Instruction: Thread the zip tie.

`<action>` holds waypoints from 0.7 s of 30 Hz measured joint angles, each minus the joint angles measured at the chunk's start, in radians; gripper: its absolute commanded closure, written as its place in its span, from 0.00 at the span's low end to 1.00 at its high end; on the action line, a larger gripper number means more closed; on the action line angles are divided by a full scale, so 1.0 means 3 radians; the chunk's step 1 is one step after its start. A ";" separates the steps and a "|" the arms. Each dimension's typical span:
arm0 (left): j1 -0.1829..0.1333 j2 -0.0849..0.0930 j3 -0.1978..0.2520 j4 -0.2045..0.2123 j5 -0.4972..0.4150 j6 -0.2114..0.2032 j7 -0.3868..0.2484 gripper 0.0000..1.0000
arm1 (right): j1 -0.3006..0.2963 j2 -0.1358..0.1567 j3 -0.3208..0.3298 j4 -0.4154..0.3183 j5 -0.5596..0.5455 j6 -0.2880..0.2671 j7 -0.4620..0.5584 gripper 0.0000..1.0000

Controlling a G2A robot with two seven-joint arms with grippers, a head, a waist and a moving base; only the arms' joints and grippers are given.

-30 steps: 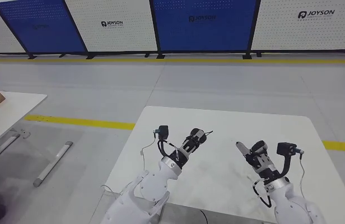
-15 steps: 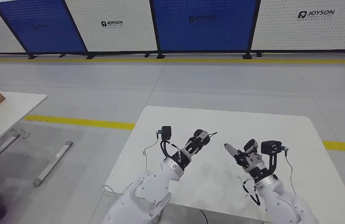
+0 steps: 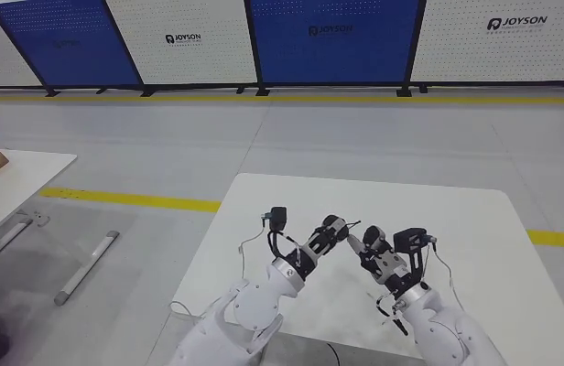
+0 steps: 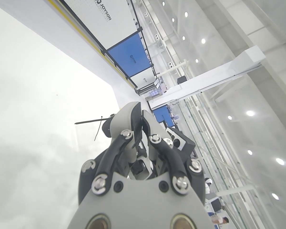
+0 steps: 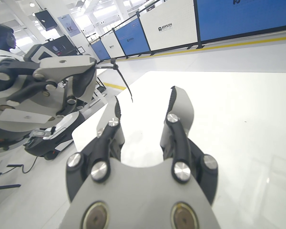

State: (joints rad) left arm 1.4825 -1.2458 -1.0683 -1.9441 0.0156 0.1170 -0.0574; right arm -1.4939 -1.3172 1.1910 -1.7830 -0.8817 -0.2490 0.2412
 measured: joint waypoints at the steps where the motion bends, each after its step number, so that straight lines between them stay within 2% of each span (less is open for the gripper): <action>1: -0.0002 -0.0001 0.0005 -0.0003 0.0000 0.0001 -0.0005 1.00 | 0.0003 0.0000 -0.0008 -0.0004 -0.0002 0.0008 -0.0005 0.67; 6: -0.0005 -0.0006 0.0018 -0.0007 -0.0010 -0.0008 -0.0016 1.00 | 0.0027 0.0002 -0.0030 -0.0005 0.0006 0.0016 0.0000 0.68; 7: -0.0007 -0.0006 0.0018 -0.0005 -0.0012 -0.0009 -0.0019 1.00 | 0.0032 0.0003 -0.0033 -0.0005 0.0006 0.0012 0.0006 0.71; 11: -0.0019 -0.0010 0.0024 0.0006 -0.0021 -0.0003 -0.0024 1.00 | 0.0044 0.0008 -0.0048 -0.0024 0.0017 -0.0003 0.0041 0.93; 13: -0.0032 -0.0014 0.0029 0.0013 -0.0024 -0.0001 -0.0024 1.00 | 0.0045 0.0011 -0.0048 -0.0039 0.0027 -0.0004 0.0051 0.98; 18: -0.0060 -0.0020 0.0041 0.0025 -0.0015 0.0002 -0.0022 1.00 | 0.0056 0.0017 -0.0046 -0.0050 0.0035 0.0000 0.0065 0.94; 21: -0.0070 -0.0022 0.0044 0.0030 -0.0011 0.0006 -0.0028 1.00 | 0.0069 0.0021 -0.0049 -0.0046 0.0038 0.0001 0.0078 0.80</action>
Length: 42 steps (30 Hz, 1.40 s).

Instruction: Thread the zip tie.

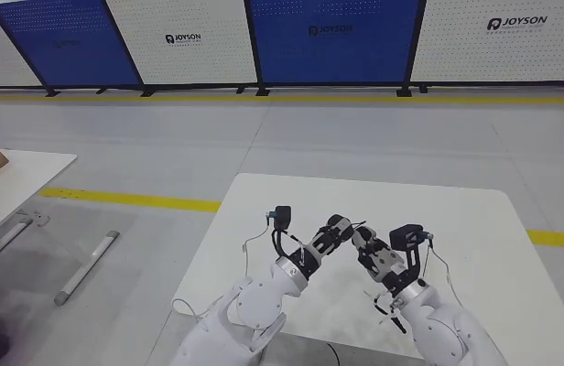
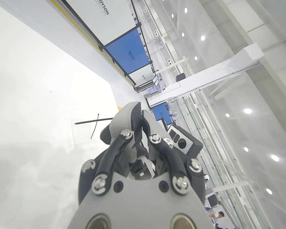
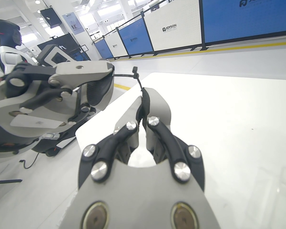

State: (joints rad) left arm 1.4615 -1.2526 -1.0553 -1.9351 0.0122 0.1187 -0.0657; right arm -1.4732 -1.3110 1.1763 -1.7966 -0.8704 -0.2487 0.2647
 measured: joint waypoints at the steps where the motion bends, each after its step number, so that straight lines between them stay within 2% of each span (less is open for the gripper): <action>1: -0.0003 -0.0001 0.0001 0.0001 0.0000 0.0001 -0.0002 1.00 | 0.0004 0.0001 -0.0001 0.0002 0.0002 0.0000 0.0005 0.78; 7: -0.0023 -0.0006 0.0003 -0.0001 0.0000 0.0008 -0.0004 1.00 | 0.0031 0.0007 -0.0008 0.0016 0.0008 0.0009 0.0044 0.75; 15: -0.0037 -0.0010 0.0012 -0.0013 0.0018 0.0026 -0.0035 1.00 | 0.0082 0.0012 -0.0017 0.0038 0.0041 0.0016 0.0044 0.84; 18: -0.0043 -0.0012 0.0016 -0.0015 0.0021 0.0030 -0.0040 1.00 | 0.0097 0.0012 -0.0030 0.0039 0.0043 0.0023 0.0043 0.82; 20: -0.0045 -0.0013 0.0015 -0.0015 0.0021 0.0030 -0.0044 1.00 | 0.0105 0.0013 -0.0036 0.0044 0.0045 0.0025 0.0045 0.89; 21: -0.0046 -0.0014 0.0015 -0.0015 0.0021 0.0030 -0.0046 1.00 | 0.0111 0.0014 -0.0038 0.0048 0.0046 0.0025 0.0047 0.98; 22: -0.0046 -0.0014 0.0014 -0.0015 0.0022 0.0029 -0.0047 1.00 | 0.0114 0.0014 -0.0040 0.0051 0.0046 0.0027 0.0048 1.00; 42: -0.0065 -0.0026 0.0030 -0.0079 0.0050 0.0034 -0.0065 1.00 | 0.0168 0.0032 -0.0066 0.0109 0.0040 0.0019 0.0104 1.00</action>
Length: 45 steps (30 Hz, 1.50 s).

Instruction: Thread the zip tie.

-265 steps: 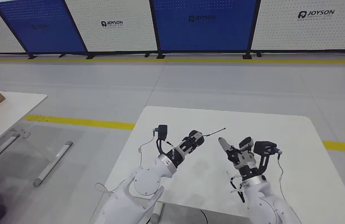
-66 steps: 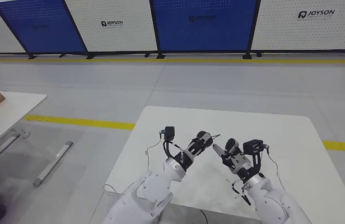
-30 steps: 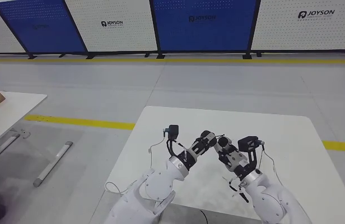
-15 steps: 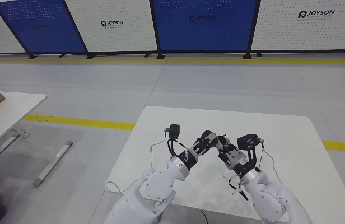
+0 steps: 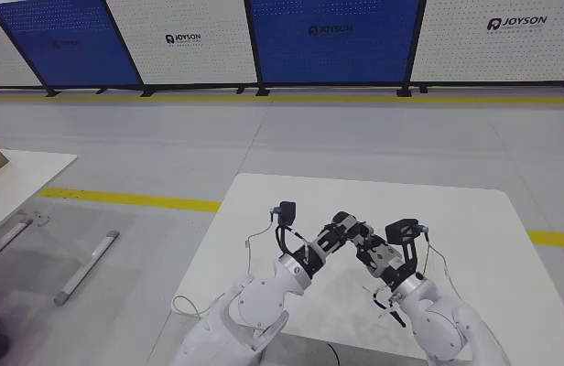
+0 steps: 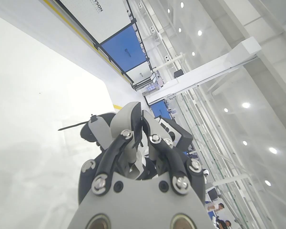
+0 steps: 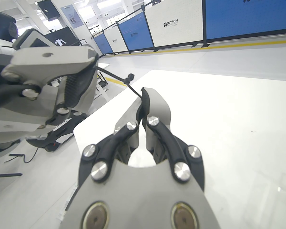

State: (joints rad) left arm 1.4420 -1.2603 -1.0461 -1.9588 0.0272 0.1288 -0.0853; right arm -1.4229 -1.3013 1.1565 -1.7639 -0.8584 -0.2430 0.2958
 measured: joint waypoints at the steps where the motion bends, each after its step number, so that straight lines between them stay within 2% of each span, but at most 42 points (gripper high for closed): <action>1: 0.0001 0.0000 0.0001 -0.0004 0.0002 0.0000 -0.0002 1.00 | 0.0002 0.0001 0.0000 0.0004 -0.0001 0.0000 0.0000 1.00; 8: 0.0005 -0.0001 0.0004 -0.0041 0.0014 0.0003 -0.0024 1.00 | 0.0017 0.0008 -0.0009 0.0024 -0.0013 -0.0014 0.0011 1.00; 13: -0.0011 -0.0005 0.0008 -0.0015 0.0045 0.0021 -0.0010 1.00 | 0.0015 0.0011 -0.0007 0.0021 0.0009 -0.0018 -0.0013 1.00; 14: -0.0015 -0.0005 0.0009 -0.0007 0.0066 0.0029 0.0003 1.00 | 0.0012 0.0012 -0.0003 0.0019 0.0018 -0.0013 -0.0018 0.79; 15: -0.0019 -0.0006 0.0012 0.0004 0.0114 0.0042 0.0033 1.00 | 0.0008 0.0013 0.0004 0.0015 0.0029 -0.0005 -0.0025 0.15; 16: -0.0020 -0.0006 0.0015 0.0015 0.0159 0.0054 0.0065 1.00 | 0.0004 0.0014 0.0010 0.0012 0.0039 0.0003 -0.0031 0.00; 19: -0.0024 -0.0014 0.0018 0.0057 0.0196 0.0099 0.0135 1.00 | -0.0006 0.0016 0.0042 0.0004 0.0093 0.0037 -0.0060 0.00; 22: -0.0006 -0.0019 -0.0108 0.0097 -0.0051 0.0138 0.0198 1.00 | -0.0017 0.0022 0.0139 0.0002 0.0217 0.0074 -0.0119 0.00; 28: 0.0218 0.0017 -0.0438 0.0082 -0.0219 0.0096 0.0263 1.00 | -0.0084 0.0055 0.0532 0.0042 0.0841 0.0032 -0.0076 0.00; 33: 0.0356 0.0038 -0.0616 0.0133 -0.0402 0.0129 0.0148 1.00 | -0.0131 0.0087 0.0871 0.0091 0.1351 -0.0017 0.0018 0.00; 36: 0.0366 0.0044 -0.0628 0.0150 -0.0428 0.0155 0.0044 1.00 | -0.0141 0.0093 0.0914 0.0090 0.1416 -0.0036 0.0059 0.00; 45: 0.0365 0.0043 -0.0626 0.0148 -0.0425 0.0153 0.0059 1.00 | -0.0140 0.0093 0.0909 0.0089 0.1409 -0.0034 0.0056 0.00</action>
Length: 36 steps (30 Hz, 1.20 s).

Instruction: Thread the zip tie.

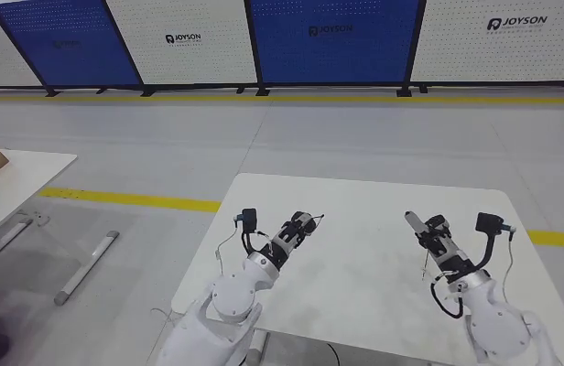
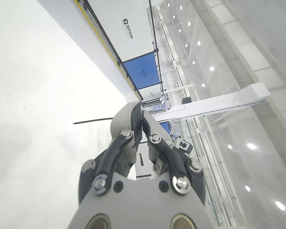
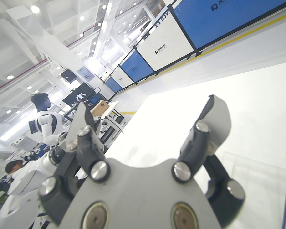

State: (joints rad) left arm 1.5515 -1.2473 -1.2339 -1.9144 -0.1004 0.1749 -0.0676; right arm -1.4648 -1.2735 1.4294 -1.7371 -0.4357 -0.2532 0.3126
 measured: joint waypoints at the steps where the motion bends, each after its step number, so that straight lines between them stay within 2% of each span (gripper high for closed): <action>1: 0.0000 0.0000 0.0000 0.0000 0.0000 0.0000 0.0000 1.00 | 0.0000 0.0000 0.0000 0.0000 0.0000 0.0000 0.0000 0.00; 5: -0.0029 -0.0005 0.0026 0.0082 0.0036 -0.0001 0.0037 1.00 | -0.0004 0.0000 0.0001 0.0006 0.0007 0.0003 -0.0001 0.00; 7: -0.0064 -0.0011 0.0052 0.0131 0.0075 0.0007 0.0092 1.00 | -0.0026 -0.0002 0.0038 0.0047 0.0145 0.0017 -0.0026 0.00; 12: -0.0106 -0.0026 0.0101 0.0179 0.0195 -0.0034 0.0271 1.00 | -0.0096 0.0004 0.0337 0.0196 0.1044 0.0125 0.0023 0.00; 15: -0.0119 -0.0029 0.0128 0.0207 0.0269 -0.0084 0.0300 1.00 | -0.0131 0.0013 0.0471 0.0271 0.1286 0.0189 0.0020 0.00; 19: -0.0134 -0.0030 0.0142 0.0240 0.0308 -0.0104 0.0272 1.00 | -0.0150 0.0014 0.0516 0.0269 0.1307 0.0306 -0.0066 0.00; 36: -0.0133 -0.0029 0.0141 0.0239 0.0306 -0.0102 0.0273 1.00 | -0.0149 0.0014 0.0514 0.0268 0.1305 0.0301 -0.0063 0.00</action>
State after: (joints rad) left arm 1.5116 -1.2561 -1.1915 -1.8427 -0.0085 0.1443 0.0144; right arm -1.5094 -1.2693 1.5835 -1.6566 -0.0441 -0.1628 0.2937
